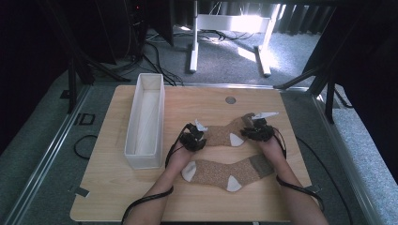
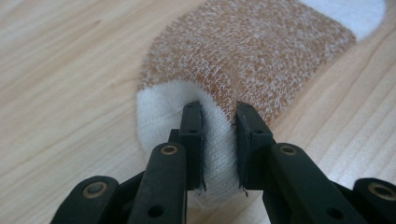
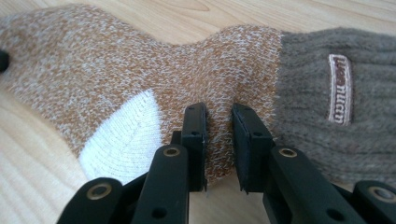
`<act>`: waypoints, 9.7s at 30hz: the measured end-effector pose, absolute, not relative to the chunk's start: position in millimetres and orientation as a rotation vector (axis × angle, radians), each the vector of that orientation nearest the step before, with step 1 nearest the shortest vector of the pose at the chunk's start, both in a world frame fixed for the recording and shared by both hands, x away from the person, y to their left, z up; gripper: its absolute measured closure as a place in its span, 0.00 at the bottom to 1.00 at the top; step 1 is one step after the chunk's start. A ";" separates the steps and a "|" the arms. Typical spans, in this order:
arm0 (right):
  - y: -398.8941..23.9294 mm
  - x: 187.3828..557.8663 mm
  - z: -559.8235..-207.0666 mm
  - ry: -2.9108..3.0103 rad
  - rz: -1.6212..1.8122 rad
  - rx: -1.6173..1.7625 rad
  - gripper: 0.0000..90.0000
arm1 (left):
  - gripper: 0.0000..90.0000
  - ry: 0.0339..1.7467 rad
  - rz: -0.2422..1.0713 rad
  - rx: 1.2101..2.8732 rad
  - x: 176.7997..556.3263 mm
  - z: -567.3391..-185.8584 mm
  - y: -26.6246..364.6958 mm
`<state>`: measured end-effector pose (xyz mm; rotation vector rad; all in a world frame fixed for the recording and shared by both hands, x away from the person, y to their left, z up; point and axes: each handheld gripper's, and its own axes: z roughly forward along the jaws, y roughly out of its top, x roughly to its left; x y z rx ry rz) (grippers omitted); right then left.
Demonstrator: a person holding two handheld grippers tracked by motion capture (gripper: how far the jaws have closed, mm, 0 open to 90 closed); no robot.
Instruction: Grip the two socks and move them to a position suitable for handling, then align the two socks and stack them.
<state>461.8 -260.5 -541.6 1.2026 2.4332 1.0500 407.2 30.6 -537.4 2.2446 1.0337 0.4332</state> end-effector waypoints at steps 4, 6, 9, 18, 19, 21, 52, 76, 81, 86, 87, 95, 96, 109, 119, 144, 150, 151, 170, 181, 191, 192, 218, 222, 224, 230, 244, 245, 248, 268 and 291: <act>-262.4 450.8 -533.6 2.415 1.076 1.209 0.85 | 0.85 1.029 0.461 2.241 409.5 -530.2 29.3; -263.0 444.4 -529.4 2.403 1.074 1.199 0.85 | 0.85 1.027 0.469 2.239 410.8 -527.1 28.6; -264.0 434.5 -524.2 2.385 1.077 1.211 0.85 | 0.85 1.019 0.479 2.243 411.8 -523.9 28.3; -258.3 413.3 -525.6 2.405 1.092 1.238 0.83 | 0.85 0.999 0.496 2.272 408.2 -526.1 35.0; -257.7 412.4 -527.0 2.410 1.093 1.237 0.83 | 0.85 1.006 0.505 2.274 407.5 -526.8 36.0; -256.1 410.3 -530.6 2.418 1.096 1.250 0.81 | 0.85 1.007 0.497 2.282 406.8 -529.0 37.5; -260.0 398.6 -524.6 2.415 1.137 1.193 0.59 | 0.37 1.072 0.378 2.210 398.6 -520.2 51.0; -281.5 341.3 -506.1 2.362 1.185 1.138 0.53 | 0.38 0.948 0.310 2.138 323.5 -500.1 64.4; -286.9 328.0 -507.1 2.351 1.180 1.142 0.52 | 0.38 0.934 0.316 2.146 309.7 -504.2 63.1; -292.7 319.8 -516.5 2.358 1.175 1.169 0.50 | 0.38 0.938 0.315 2.139 300.2 -510.2 63.4; -293.6 318.6 -519.1 2.358 1.164 1.177 0.50 | 0.37 0.939 0.312 2.143 299.4 -511.8 63.1; -295.5 312.8 -537.2 2.371 1.091 1.210 0.47 | 0.37 0.943 0.284 2.166 299.0 -530.7 60.1; -295.4 312.3 -538.5 2.370 1.087 1.213 0.47 | 0.37 0.942 0.279 2.170 298.9 -532.4 59.4; -284.5 308.8 -544.9 2.392 0.961 1.140 0.52 | 0.42 0.914 0.331 2.224 294.9 -550.5 55.3; -284.6 309.1 -544.0 2.422 0.962 1.140 0.81 | 0.79 0.900 0.321 2.258 290.7 -546.4 49.7; -291.9 319.5 -495.4 2.354 1.094 1.100 0.93 | 0.84 0.906 0.362 2.155 305.4 -501.9 53.6; -290.5 329.9 -485.7 2.333 1.095 1.093 0.93 | 0.84 0.909 0.387 2.140 313.5 -492.2 52.6; -290.4 332.1 -484.2 2.330 1.093 1.089 0.93 | 0.84 0.908 0.391 2.141 315.1 -490.7 52.2; -286.7 369.4 -461.5 2.275 1.098 1.098 0.93 | 0.84 0.940 0.454 2.094 344.1 -475.8 48.3; -286.3 392.8 -466.9 2.260 1.076 1.146 0.93 | 0.84 0.957 0.465 2.099 361.8 -485.8 41.9; -282.6 410.5 -483.7 2.274 1.048 1.181 0.93 | 0.84 0.971 0.495 2.108 374.3 -498.9 43.5; -281.9 412.2 -485.6 2.277 1.046 1.187 0.93 | 0.84 0.976 0.489 2.107 375.3 -501.0 44.2; -282.5 431.1 -528.3 2.323 0.949 1.263 0.90 | 0.75 1.035 0.425 2.166 395.3 -538.8 39.3; -282.7 430.5 -528.3 2.322 0.957 1.269 0.88 | 0.62 1.061 0.425 2.166 397.0 -536.0 41.1; -282.4 430.5 -528.3 2.324 0.957 1.268 0.87 | 0.58 1.072 0.423 2.148 396.9 -533.0 42.8; -282.2 430.6 -524.4 2.334 0.969 1.278 0.77 | 0.57 1.055 0.451 2.100 393.3 -515.8 46.1; -269.6 420.6 -507.4 2.349 1.016 1.182 0.98 | 0.92 0.944 0.382 2.104 387.4 -507.6 23.0; -267.8 420.9 -509.5 2.360 0.992 1.176 0.99 | 0.95 0.942 0.372 2.123 388.3 -509.8 21.0; -266.4 422.8 -516.0 2.369 0.985 1.184 0.99 | 0.99 0.947 0.367 2.145 391.6 -517.2 18.7; -270.2 418.7 -535.9 2.390 0.961 1.217 0.99 | 1.00 0.989 0.362 2.179 392.5 -541.4 21.1; -270.6 373.8 -538.5 2.411 1.000 1.150 0.99 | 1.00 0.947 0.331 2.195 349.2 -541.3 28.5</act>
